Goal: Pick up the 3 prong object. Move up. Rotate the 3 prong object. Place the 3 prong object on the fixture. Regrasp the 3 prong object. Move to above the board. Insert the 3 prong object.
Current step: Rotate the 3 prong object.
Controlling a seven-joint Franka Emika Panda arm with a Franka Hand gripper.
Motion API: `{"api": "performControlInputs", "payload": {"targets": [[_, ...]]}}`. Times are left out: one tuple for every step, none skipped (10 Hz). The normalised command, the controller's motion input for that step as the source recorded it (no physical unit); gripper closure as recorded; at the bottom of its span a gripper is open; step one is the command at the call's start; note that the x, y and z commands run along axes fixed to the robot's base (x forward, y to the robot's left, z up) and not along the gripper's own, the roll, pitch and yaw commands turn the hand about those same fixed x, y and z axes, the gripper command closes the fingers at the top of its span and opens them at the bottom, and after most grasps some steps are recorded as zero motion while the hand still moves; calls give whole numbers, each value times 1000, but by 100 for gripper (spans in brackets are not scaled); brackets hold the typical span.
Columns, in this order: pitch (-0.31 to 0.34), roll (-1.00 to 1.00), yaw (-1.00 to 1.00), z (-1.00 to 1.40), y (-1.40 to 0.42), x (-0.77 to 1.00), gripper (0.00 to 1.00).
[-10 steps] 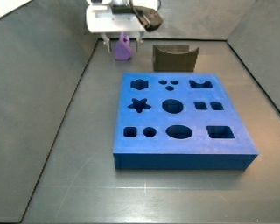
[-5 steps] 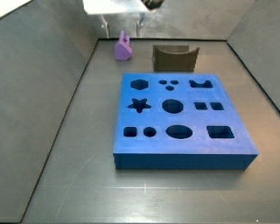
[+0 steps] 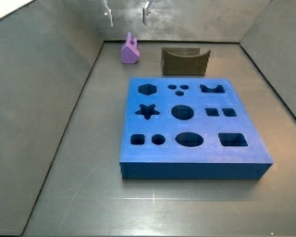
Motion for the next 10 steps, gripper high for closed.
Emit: {"api": "performControlInputs", "payload": {"targets": [[-1, 0, 1000, -170, 4, 44, 0], [0, 0, 1000, -90, -1, 31, 0], [1, 0, 1000, -48, -3, 22, 0], [1, 0, 1000, -48, -3, 21, 0], [1, 0, 1000, -47, -3, 21, 0], [1, 0, 1000, -46, -3, 21, 0], [1, 0, 1000, -43, -3, 21, 0], [2, 0, 1000, -42, -2, 21, 0], [2, 0, 1000, -41, -2, 20, 0], [2, 0, 1000, -41, -3, 20, 0]]}}
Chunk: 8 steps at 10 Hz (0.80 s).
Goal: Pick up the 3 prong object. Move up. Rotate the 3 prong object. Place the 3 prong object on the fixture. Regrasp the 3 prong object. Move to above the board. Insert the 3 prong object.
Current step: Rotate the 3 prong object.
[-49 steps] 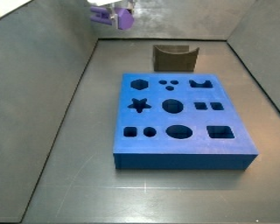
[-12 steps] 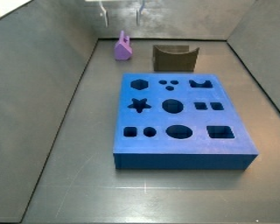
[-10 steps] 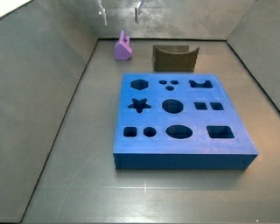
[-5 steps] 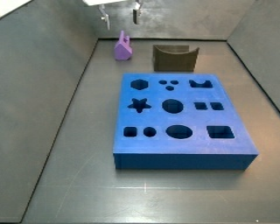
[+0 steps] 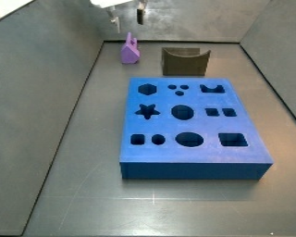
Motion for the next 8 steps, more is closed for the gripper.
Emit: {"api": "performControlInputs", "payload": {"targets": [[2, 0, 1000, -40, -2, 21, 0], [2, 0, 1000, -40, -2, 21, 0], [2, 0, 1000, -40, -3, 21, 0], [2, 0, 1000, -40, -3, 21, 0], [2, 0, 1000, -40, -2, 21, 0], [2, 0, 1000, -39, -2, 21, 0], [2, 0, 1000, -40, -2, 21, 0], [2, 0, 1000, -39, -2, 21, 0]]}}
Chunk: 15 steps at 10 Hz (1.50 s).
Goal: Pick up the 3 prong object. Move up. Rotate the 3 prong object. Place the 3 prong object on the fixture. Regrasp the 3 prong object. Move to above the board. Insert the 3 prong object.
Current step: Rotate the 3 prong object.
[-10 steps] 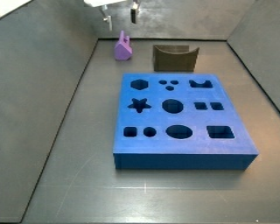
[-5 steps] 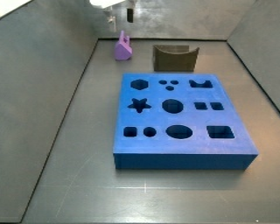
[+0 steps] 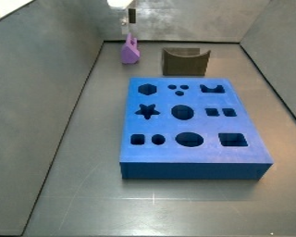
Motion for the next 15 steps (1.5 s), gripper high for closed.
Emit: {"api": "performControlInputs", "payload": {"targets": [[2, 0, 1000, -39, -2, 21, 0], [2, -1, 1000, -39, -2, 21, 0], [2, -1, 1000, -39, -2, 21, 0], [2, -1, 1000, -39, -2, 21, 0], [3, -1, 1000, -39, -2, 21, 0], [3, -1, 1000, -38, -2, 21, 0], [3, -1, 1000, -38, -2, 21, 0], [3, -1, 1000, -38, -2, 21, 0], [3, -1, 1000, -38, -2, 21, 0], [3, -1, 1000, -38, -2, 21, 0], [4, -1, 1000, -38, -2, 21, 0], [4, -1, 1000, -38, -2, 21, 0], [4, -1, 1000, -38, -2, 21, 0], [4, -1, 1000, -38, -2, 21, 0], [5, -1, 1000, -38, -2, 22, 0]]}}
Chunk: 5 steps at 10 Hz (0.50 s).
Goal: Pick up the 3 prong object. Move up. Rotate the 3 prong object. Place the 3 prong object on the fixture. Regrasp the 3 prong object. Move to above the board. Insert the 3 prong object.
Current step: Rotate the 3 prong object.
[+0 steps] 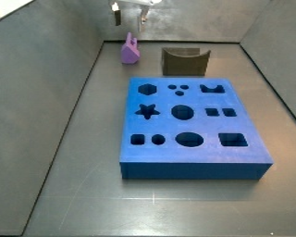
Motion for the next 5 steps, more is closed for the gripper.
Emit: {"api": "performControlInputs", "payload": {"targets": [[5, -1, 1000, -37, -2, 22, 0], [6, -1, 1000, -37, -2, 22, 0], [6, -1, 1000, -37, -2, 22, 0], [7, -2, 1000, -37, -2, 22, 0], [9, -2, 1000, -37, -2, 22, 0]]}}
